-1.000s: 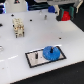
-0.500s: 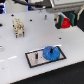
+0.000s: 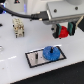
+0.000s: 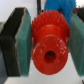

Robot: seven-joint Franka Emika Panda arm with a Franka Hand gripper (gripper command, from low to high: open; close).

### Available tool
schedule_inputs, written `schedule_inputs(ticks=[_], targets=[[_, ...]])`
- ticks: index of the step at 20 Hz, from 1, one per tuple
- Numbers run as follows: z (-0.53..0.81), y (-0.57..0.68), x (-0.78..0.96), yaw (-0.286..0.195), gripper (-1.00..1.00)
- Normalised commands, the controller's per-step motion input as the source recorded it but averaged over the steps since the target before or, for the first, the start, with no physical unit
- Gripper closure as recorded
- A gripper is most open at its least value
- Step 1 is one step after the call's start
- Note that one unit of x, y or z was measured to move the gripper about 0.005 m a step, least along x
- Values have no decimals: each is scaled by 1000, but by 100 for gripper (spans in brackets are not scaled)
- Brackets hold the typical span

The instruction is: Insert the blue gear onto the right peg, followed by the red gear

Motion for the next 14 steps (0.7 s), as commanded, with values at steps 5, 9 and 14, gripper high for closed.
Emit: schedule_inputs(ticks=[5, 9, 14], targets=[[-45, -177, 375, 0, 100], [-55, -158, 308, 0, 100], [-102, -110, 128, 0, 100]])
